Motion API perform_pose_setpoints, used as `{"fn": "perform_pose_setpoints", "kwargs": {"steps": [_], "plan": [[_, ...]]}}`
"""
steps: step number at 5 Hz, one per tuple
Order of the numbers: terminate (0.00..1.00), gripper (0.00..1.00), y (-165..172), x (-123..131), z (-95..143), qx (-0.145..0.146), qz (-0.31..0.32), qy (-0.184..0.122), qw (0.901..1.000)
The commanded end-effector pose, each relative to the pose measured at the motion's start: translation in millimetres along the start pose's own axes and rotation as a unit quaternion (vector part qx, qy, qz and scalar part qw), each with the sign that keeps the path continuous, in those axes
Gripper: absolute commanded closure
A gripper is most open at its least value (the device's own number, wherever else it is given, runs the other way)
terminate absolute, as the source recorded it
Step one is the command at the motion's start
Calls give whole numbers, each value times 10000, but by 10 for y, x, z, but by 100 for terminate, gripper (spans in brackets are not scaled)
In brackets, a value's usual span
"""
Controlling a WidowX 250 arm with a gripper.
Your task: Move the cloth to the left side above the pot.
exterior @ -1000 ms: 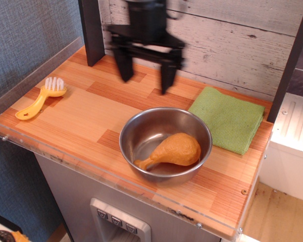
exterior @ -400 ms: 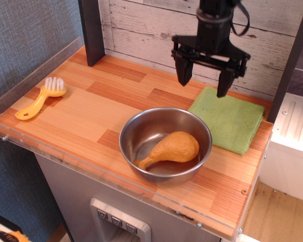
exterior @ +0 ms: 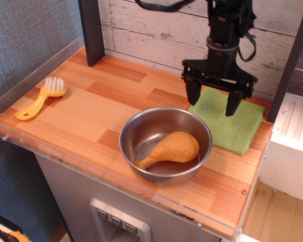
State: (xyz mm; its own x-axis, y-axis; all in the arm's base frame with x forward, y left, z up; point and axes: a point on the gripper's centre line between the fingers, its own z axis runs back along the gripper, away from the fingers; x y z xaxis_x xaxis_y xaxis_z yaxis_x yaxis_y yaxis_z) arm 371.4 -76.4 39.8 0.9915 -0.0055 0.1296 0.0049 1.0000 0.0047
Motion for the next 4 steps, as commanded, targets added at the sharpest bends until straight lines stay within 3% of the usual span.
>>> {"fn": "perform_pose_setpoints", "kwargs": {"steps": [1,2,3,4], "plan": [[0,0,-167,72,-119,-30,-193,-143,9997],[0,0,-177,73,-320,83,-248,-35,9997],[0,0,57,2,-432,307,-138,158,9993],[0,0,465,-60,-398,502,96,195,9985]]}}
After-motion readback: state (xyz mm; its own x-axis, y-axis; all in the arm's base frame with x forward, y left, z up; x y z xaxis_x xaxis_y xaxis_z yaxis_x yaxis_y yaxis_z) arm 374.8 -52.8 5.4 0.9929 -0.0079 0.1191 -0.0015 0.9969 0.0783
